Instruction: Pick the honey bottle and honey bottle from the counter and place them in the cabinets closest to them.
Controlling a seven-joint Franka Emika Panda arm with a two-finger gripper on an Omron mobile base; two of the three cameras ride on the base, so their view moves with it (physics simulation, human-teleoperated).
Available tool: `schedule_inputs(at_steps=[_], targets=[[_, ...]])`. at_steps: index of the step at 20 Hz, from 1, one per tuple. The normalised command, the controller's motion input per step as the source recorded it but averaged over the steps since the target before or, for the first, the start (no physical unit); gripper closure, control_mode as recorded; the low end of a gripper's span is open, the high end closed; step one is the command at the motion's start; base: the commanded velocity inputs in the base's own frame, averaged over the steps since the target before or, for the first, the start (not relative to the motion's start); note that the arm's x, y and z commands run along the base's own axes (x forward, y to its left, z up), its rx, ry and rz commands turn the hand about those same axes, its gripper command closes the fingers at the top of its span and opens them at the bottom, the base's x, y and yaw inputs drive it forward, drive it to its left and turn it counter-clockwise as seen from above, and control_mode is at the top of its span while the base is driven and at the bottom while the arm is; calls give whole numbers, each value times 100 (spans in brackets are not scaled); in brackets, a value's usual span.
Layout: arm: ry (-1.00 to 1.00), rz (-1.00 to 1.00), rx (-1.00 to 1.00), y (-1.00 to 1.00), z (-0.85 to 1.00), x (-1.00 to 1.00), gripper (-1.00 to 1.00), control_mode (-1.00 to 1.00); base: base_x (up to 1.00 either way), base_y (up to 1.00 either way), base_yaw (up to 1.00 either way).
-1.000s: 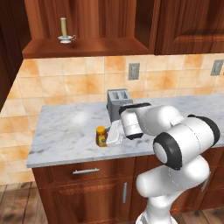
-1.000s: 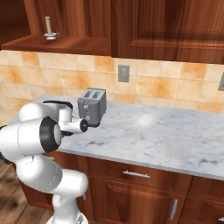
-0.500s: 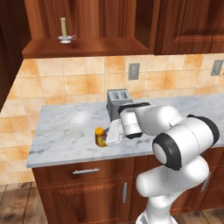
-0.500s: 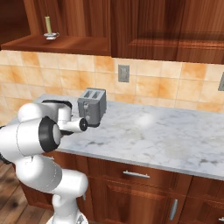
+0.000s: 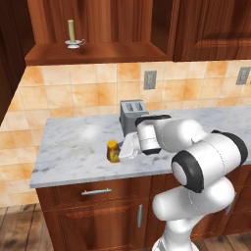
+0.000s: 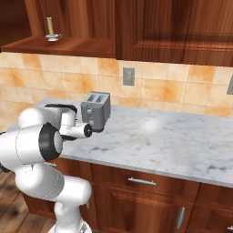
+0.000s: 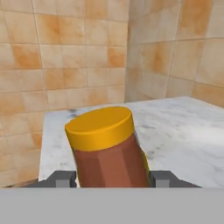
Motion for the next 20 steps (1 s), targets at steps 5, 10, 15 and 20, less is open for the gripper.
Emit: schedule_inputs(at_steps=[5, 10, 15, 20], targets=[[4, -16, 9, -7, 52, 0, 100, -100, 0, 0, 0], [31, -13, -1, -2, 75, -1, 100, -100, 0, 0, 0], [27, -4, 0, 0, 95, -2, 100, -100, 0, 0, 0], [3, -2, 0, -8, 74, -1, 100, -100, 0, 0, 0]])
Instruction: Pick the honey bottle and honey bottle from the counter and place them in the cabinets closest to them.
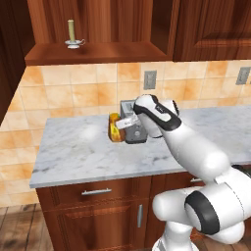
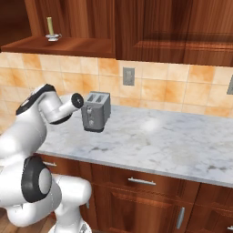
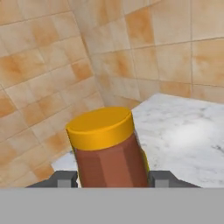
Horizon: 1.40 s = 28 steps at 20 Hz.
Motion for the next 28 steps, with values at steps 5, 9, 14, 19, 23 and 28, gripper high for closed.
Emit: schedule_inputs(at_steps=[5, 9, 14, 19, 23, 28], targets=[[-1, -3, 4, -17, 61, -8, 100, -100, 0, 0, 0], [-2, -3, 11, -18, 66, -34, 100, -100, 0, 0, 0], [-8, -4, 10, -7, 63, -17, 100, -100, 0, 0, 0], [-11, -4, 3, -1, 63, -5, 100, -100, 0, 0, 0], [-2, -7, 0, 0, 73, 0, 100, -100, 0, 0, 0], [1, -7, 1, -1, 93, -12, 100, -100, 0, 0, 0]])
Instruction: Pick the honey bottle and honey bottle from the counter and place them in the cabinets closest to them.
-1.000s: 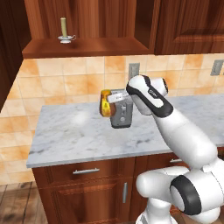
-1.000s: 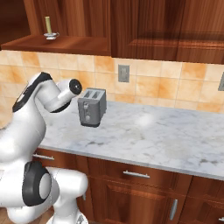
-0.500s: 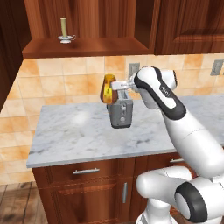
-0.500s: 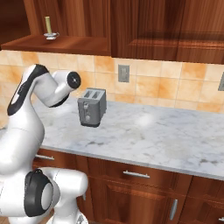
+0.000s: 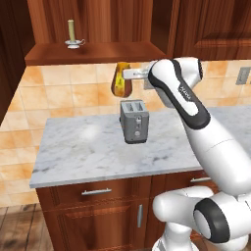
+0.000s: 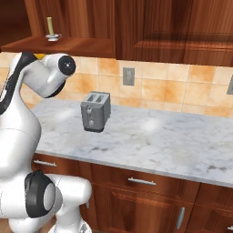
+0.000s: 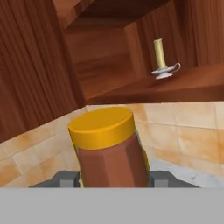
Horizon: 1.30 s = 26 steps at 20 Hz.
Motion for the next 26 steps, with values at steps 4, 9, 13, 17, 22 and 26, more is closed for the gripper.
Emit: schedule_inputs(at_steps=[4, 9, 13, 17, 22, 26], targets=[[0, -5, 0, -6, 74, -3, 100, -100, 0, 0, 0], [0, -13, 0, -21, 59, 28, 100, -100, 0, 0, 0], [-1, -16, 0, -17, 65, 32, 100, -100, 0, 0, 0], [-1, -14, 0, -3, 42, 28, 100, -100, 0, 0, 0], [0, -12, 0, -3, -8, 25, 100, -100, 0, 0, 0], [-1, -7, 0, -3, -21, 43, 100, -100, 0, 0, 0]])
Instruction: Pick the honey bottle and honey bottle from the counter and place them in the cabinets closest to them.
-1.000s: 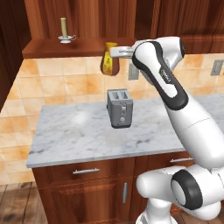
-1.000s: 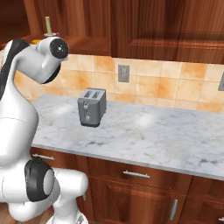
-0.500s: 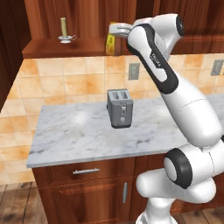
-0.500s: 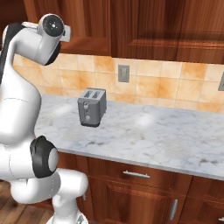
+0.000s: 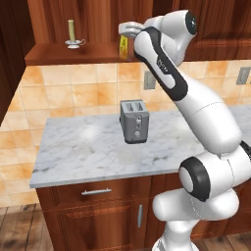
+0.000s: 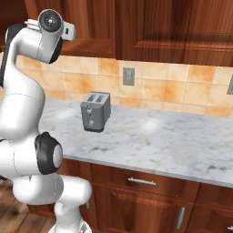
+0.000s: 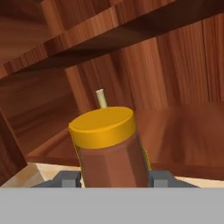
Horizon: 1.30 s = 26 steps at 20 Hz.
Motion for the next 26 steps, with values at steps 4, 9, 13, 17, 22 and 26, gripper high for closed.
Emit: schedule_inputs(at_steps=[4, 9, 13, 17, 22, 26], targets=[[-10, -1, 0, 0, -2, 64, 100, -100, 0, 0, 0], [-2, -4, -2, 0, 0, 64, 100, -100, 0, 0, 0], [9, -6, -7, 0, 0, 47, 100, -100, 0, 0, 0], [6, -5, -6, 0, 0, 26, 100, -100, 0, 0, 0], [1, -3, -5, 0, 0, 26, 100, -100, 0, 0, 0], [0, -2, -4, 0, 0, 42, 100, -100, 0, 0, 0]])
